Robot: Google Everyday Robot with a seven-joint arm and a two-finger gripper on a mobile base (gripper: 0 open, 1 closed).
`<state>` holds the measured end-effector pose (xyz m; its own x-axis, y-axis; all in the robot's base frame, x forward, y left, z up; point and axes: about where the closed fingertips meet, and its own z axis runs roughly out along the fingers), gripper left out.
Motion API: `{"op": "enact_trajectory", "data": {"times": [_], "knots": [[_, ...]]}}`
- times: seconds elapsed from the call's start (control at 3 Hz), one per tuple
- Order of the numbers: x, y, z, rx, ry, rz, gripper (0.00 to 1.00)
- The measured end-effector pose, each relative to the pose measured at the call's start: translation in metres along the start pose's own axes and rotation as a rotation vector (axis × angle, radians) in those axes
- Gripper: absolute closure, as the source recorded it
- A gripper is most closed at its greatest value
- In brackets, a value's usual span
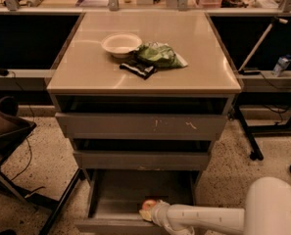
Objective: Place apple into bottom drawer
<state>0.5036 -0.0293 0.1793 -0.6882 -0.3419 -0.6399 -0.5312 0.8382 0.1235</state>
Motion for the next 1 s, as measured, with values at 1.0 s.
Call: {"op": "enact_trajectory", "data": {"times": [1.0], "knots": [[0.027,-0.059,0.051,0.236,0.081,0.08,0.81]]}}
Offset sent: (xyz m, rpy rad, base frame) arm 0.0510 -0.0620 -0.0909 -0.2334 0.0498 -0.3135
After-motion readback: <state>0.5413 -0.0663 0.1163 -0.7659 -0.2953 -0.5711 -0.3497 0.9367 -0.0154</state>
